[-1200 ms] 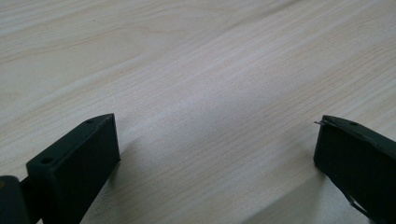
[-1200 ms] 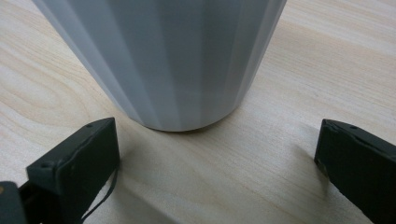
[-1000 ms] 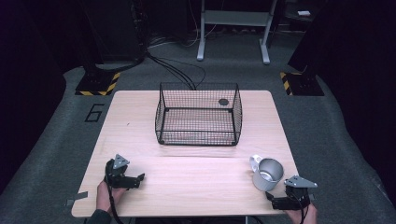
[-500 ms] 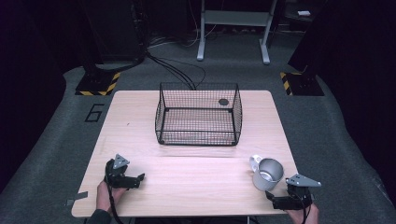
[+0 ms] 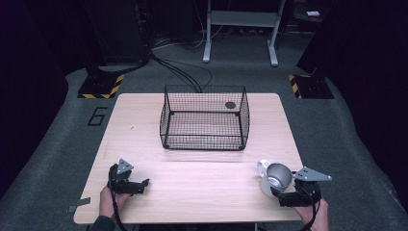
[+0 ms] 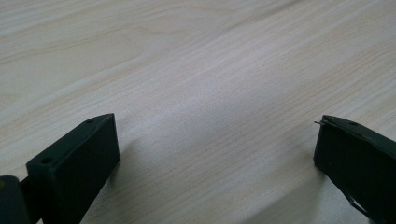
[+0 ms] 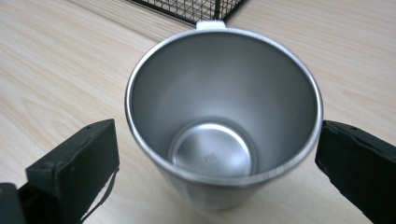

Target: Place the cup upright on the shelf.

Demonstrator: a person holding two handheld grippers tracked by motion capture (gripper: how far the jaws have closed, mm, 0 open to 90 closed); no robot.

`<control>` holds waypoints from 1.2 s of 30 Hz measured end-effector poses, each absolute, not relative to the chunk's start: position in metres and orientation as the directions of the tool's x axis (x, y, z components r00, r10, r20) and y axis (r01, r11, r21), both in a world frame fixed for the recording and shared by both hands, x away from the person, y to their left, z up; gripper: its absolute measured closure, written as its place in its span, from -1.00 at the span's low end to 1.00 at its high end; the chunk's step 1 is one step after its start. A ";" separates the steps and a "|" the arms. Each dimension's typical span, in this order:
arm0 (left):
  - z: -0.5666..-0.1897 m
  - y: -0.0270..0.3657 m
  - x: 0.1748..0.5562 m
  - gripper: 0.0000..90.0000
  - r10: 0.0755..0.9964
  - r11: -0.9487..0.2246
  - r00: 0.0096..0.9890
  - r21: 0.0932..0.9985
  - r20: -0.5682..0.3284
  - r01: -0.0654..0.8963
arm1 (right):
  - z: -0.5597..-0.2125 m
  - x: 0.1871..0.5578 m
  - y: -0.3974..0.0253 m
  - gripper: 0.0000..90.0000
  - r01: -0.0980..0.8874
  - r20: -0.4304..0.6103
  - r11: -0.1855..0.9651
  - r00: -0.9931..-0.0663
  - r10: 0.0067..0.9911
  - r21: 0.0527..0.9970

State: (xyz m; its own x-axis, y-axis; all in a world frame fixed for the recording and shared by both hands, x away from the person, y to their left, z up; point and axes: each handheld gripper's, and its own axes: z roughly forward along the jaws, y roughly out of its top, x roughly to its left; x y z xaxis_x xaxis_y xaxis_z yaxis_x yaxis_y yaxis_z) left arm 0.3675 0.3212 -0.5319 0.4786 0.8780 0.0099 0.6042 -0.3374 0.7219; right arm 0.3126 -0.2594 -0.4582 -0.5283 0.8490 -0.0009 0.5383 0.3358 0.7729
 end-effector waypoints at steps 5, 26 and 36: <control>-0.532 0.321 0.368 -0.99 0.878 -0.338 0.479 0.722 0.010 0.604 | -0.457 0.325 -0.251 -1.00 0.535 -0.014 0.356 -0.540 0.842 0.766; -0.531 0.322 0.368 -0.99 0.875 -0.348 0.484 0.715 0.015 0.606 | -0.462 0.338 -0.243 -0.88 0.564 -0.037 0.380 -0.525 0.850 0.733; -0.532 0.321 0.368 -0.99 0.877 -0.340 0.480 0.723 0.013 0.601 | -0.458 0.336 -0.243 -0.87 0.546 -0.022 0.349 -0.516 0.856 0.761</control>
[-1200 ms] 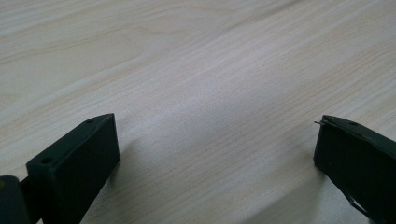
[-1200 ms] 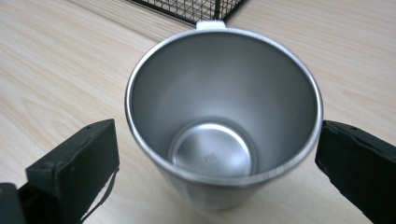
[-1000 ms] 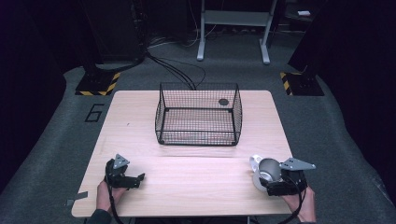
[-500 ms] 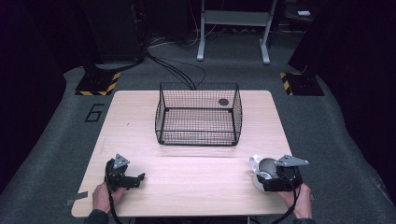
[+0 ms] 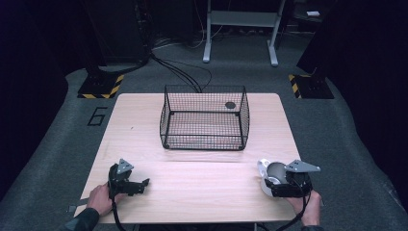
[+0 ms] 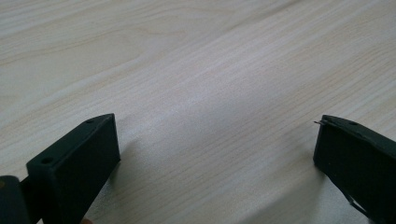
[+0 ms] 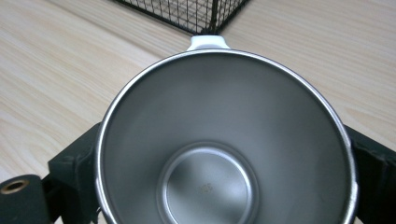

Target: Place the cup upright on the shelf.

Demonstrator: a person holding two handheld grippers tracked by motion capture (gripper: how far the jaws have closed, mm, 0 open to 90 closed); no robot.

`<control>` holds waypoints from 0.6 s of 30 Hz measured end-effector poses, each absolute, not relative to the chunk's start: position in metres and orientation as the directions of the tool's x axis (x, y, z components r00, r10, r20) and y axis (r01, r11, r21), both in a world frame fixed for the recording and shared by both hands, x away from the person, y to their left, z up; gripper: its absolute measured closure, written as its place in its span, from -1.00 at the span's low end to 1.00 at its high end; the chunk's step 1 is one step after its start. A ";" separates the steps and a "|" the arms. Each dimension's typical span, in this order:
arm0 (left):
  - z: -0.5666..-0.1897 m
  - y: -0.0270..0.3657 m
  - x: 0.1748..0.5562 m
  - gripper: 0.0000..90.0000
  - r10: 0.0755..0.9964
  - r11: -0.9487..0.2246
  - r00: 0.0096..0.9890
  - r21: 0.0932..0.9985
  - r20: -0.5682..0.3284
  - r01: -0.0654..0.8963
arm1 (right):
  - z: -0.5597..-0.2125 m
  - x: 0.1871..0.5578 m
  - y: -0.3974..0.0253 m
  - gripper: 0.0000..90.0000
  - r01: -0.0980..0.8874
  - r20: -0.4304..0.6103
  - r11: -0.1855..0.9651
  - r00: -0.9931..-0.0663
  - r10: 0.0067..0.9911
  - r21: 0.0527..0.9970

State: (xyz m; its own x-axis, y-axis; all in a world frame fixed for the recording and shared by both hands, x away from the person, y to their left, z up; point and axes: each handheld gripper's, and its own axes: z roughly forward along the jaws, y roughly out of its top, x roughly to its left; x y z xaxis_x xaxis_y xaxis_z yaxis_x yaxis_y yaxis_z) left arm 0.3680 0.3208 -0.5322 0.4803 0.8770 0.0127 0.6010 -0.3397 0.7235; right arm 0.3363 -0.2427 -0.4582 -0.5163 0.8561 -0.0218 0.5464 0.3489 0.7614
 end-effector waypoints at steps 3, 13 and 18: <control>-0.532 0.321 0.368 -0.99 0.874 -0.343 0.486 0.722 0.011 0.601 | -0.450 0.336 -0.241 -0.87 0.540 -0.024 0.352 -0.522 0.852 0.764; -0.532 0.319 0.373 -1.00 0.864 -0.359 0.503 0.722 0.018 0.591 | -0.431 0.336 -0.226 -0.87 0.522 -0.012 0.344 -0.538 0.843 0.780; -0.532 0.319 0.373 -1.00 0.863 -0.364 0.505 0.717 0.019 0.594 | -0.422 0.339 -0.217 -0.87 0.526 -0.012 0.357 -0.549 0.835 0.772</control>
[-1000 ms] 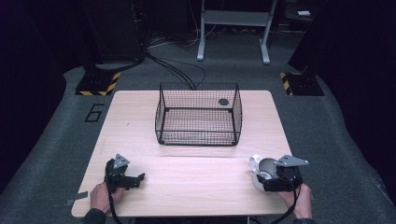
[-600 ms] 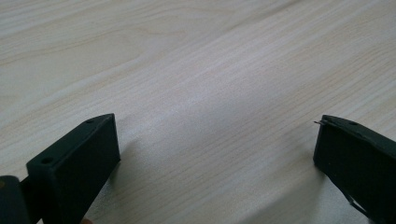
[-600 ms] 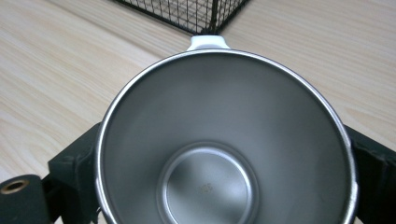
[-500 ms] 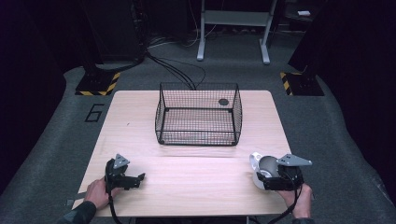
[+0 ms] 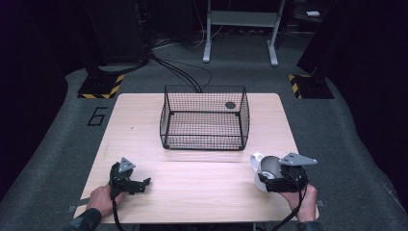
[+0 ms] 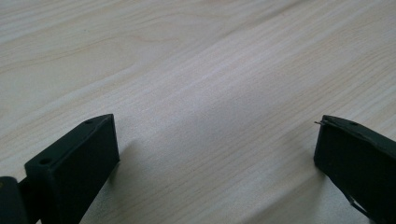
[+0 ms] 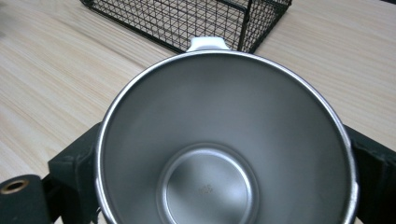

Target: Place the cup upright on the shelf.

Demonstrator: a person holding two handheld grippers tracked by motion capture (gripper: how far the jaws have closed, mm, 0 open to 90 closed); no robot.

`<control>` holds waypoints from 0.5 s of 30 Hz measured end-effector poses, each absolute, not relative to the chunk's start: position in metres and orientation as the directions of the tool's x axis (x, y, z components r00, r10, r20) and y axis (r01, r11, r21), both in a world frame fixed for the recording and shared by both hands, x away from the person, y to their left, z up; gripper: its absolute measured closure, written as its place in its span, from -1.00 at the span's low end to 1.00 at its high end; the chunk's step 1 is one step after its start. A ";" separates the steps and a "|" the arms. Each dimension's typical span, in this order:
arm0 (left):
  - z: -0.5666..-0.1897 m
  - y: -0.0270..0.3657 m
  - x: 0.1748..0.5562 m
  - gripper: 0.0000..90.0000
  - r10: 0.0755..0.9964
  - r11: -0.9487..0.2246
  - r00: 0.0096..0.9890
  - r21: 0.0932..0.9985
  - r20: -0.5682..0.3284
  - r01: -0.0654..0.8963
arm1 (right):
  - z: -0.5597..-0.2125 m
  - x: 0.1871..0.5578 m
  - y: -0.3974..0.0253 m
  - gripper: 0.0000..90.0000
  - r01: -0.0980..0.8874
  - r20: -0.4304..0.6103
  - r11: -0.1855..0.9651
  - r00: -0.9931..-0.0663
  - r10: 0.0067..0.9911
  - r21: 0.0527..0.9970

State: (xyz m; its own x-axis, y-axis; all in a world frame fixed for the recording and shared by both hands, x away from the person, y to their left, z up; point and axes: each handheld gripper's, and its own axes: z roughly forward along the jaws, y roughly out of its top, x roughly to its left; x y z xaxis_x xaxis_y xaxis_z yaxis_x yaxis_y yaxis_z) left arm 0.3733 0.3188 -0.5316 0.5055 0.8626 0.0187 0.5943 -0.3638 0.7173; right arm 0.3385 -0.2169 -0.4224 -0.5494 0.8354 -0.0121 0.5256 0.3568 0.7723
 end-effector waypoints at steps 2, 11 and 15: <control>-0.532 0.319 0.373 -1.00 0.863 -0.364 0.505 0.717 0.018 0.595 | -0.419 0.341 -0.214 -0.87 0.518 -0.011 0.357 -0.555 0.832 0.777; -0.531 0.319 0.374 -1.00 0.860 -0.370 0.509 0.715 0.022 0.594 | -0.405 0.349 -0.198 -0.87 0.507 -0.011 0.372 -0.581 0.814 0.778; -0.531 0.319 0.374 -1.00 0.861 -0.369 0.508 0.713 0.021 0.596 | -0.398 0.354 -0.189 -0.87 0.497 -0.015 0.382 -0.594 0.804 0.779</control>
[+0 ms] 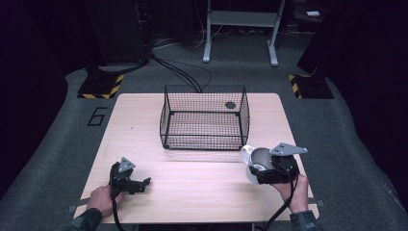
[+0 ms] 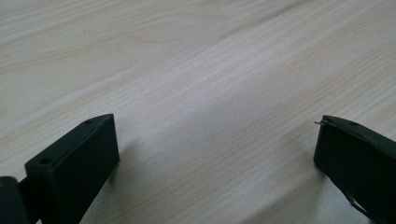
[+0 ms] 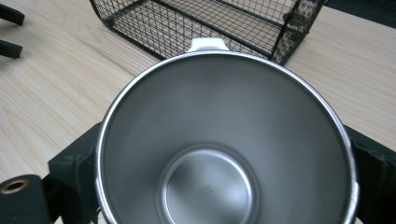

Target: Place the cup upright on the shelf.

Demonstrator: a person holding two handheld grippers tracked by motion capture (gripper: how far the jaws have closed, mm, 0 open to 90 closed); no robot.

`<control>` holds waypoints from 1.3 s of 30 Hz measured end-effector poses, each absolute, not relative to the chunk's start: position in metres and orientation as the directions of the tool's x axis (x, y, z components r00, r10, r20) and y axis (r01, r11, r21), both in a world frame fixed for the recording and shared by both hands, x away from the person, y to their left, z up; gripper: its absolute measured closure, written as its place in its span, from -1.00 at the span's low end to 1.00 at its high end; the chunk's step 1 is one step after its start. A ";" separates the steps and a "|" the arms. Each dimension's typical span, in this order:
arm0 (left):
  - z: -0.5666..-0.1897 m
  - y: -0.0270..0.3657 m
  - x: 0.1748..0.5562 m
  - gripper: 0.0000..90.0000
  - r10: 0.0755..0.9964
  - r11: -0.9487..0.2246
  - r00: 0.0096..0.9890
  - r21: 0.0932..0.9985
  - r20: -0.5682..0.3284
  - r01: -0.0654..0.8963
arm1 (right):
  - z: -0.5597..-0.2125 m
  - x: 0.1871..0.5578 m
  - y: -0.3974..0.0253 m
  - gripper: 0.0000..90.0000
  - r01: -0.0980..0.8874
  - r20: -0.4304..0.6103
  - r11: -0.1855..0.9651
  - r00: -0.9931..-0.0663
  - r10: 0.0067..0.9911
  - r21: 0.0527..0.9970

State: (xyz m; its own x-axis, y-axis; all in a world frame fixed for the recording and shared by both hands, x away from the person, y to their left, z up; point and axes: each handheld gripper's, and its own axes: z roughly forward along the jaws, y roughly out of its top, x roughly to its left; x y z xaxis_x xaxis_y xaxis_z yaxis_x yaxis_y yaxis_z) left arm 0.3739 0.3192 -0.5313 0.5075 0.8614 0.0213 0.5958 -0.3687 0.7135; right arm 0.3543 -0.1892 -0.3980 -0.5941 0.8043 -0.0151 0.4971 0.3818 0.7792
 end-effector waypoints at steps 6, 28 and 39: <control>-0.532 0.318 0.374 -1.00 0.864 -0.358 0.502 0.721 0.015 0.594 | -0.393 0.363 -0.174 -0.87 0.487 -0.015 0.398 -0.618 0.786 0.778; -0.532 0.319 0.375 -1.00 0.860 -0.363 0.510 0.719 0.015 0.593 | -0.372 0.398 -0.136 -0.87 0.460 0.004 0.408 -0.667 0.745 0.789; -0.532 0.319 0.375 -1.00 0.860 -0.363 0.510 0.719 0.014 0.593 | -0.359 0.413 -0.123 -0.87 0.447 0.001 0.411 -0.678 0.735 0.795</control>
